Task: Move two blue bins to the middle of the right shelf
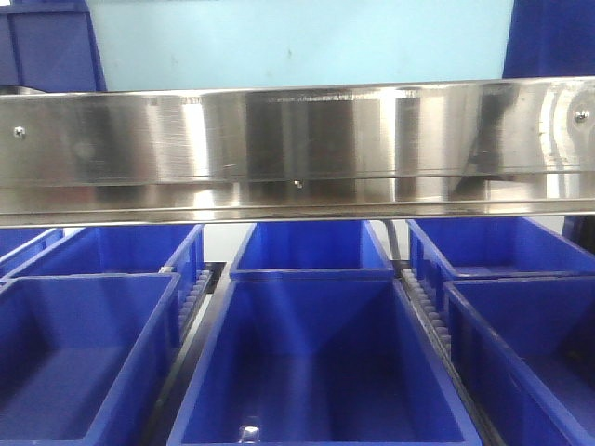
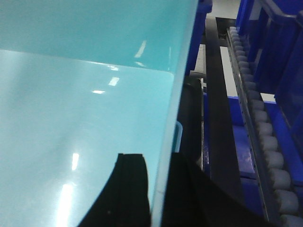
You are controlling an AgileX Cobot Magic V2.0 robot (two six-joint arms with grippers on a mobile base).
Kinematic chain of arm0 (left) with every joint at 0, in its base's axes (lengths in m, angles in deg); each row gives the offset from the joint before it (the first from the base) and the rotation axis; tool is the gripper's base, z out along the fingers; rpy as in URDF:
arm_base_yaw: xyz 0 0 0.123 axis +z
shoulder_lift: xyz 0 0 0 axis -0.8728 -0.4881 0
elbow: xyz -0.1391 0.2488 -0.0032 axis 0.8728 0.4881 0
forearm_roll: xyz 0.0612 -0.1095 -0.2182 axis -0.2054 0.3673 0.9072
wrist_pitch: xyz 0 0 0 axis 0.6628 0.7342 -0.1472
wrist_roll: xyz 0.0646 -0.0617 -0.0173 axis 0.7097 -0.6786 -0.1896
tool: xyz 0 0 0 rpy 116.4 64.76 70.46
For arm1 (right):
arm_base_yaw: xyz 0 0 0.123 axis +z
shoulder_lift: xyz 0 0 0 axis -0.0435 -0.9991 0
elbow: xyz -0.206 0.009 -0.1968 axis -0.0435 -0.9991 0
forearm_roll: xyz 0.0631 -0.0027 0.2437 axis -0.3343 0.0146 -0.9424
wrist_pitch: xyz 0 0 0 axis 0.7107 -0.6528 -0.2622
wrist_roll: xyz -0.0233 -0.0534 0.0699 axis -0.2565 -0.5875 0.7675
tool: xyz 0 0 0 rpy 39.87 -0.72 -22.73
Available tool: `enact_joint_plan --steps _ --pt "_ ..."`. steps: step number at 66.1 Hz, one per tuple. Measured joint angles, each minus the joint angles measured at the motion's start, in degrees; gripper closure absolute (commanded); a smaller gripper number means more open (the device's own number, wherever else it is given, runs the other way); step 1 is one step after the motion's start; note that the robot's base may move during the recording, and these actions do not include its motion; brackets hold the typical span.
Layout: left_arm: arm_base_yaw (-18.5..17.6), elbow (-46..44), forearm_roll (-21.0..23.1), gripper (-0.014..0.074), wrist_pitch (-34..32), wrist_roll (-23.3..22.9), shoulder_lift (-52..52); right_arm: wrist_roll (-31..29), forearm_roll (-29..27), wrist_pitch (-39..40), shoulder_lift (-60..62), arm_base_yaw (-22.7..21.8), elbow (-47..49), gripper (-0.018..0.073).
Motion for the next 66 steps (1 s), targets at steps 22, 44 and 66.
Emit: enact_joint_plan --steps 22,44,66 --pt "0.0 0.02 0.19 0.0707 -0.56 0.0 -0.88 0.0 -1.35 0.94 -0.95 -1.16 0.07 0.0724" --pt "0.0 0.02 0.3 0.0379 0.16 0.24 -0.97 -0.4 -1.66 1.39 -1.55 -1.19 0.07 0.0251" --pt "0.0 -0.25 0.53 0.0174 0.8 0.36 -0.97 -0.52 -1.8 2.04 -1.23 -0.89 0.07 0.023"
